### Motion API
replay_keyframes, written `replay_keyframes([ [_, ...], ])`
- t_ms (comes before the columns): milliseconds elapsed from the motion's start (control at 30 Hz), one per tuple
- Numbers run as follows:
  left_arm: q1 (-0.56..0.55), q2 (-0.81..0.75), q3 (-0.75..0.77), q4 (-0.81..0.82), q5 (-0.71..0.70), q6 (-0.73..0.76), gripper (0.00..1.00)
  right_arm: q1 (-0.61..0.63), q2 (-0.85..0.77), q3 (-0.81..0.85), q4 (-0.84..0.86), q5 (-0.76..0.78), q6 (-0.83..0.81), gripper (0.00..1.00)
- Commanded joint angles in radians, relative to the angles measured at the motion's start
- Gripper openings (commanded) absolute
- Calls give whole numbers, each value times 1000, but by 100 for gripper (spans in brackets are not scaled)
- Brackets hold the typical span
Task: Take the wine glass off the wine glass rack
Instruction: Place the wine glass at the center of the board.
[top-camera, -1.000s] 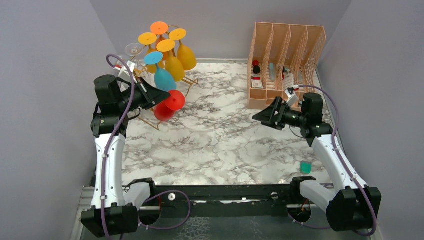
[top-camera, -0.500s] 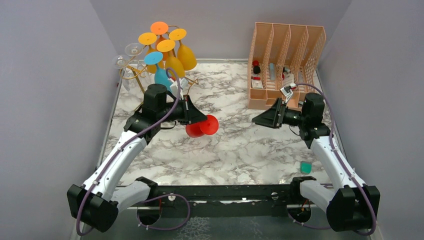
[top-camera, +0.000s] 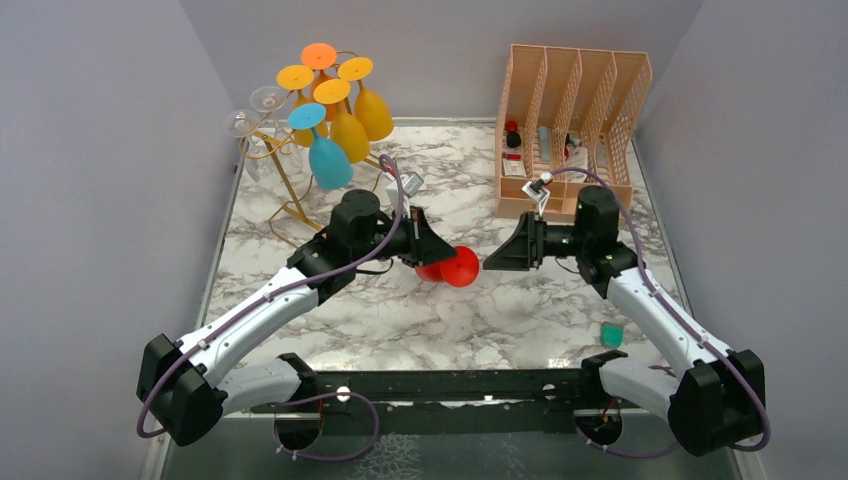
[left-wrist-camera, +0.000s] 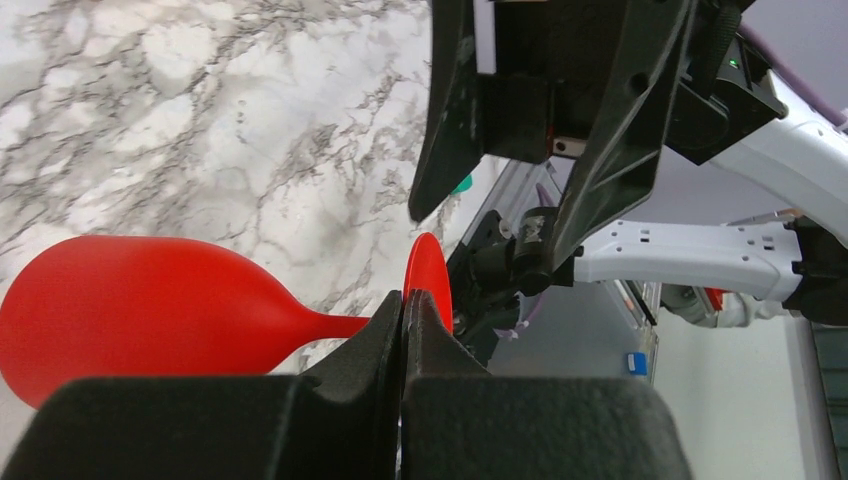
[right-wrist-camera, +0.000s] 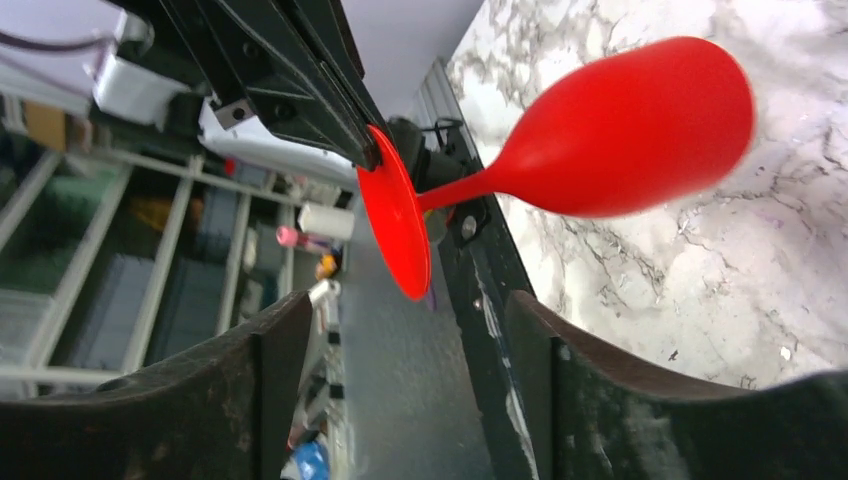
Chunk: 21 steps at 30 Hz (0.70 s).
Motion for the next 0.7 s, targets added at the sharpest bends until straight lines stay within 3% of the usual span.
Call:
replay_keyframes([
  [0,-36,3,-17,119,-56,-30,0,53,26,38,-13,25,-52,55],
  [133,-46,-4,-39,142,-54,-43,0,58,23,28,2,15,-55,45],
  [300,-56,1,-48,159,-27,-50,0,66,30,9,88,-15,2,16],
  [467,-59,-6,-61,169,-22,-50,0,66,22,-11,150,-13,44,1],
  [500,-60,-7,-60,159,-21,-44,7,67,19,-12,150,-1,42,1],
  [600,-59,-11,-60,109,-26,-21,44,67,9,-17,147,28,27,1],
  [667,-60,-17,-60,60,-34,2,57,67,3,-15,137,39,17,1],
])
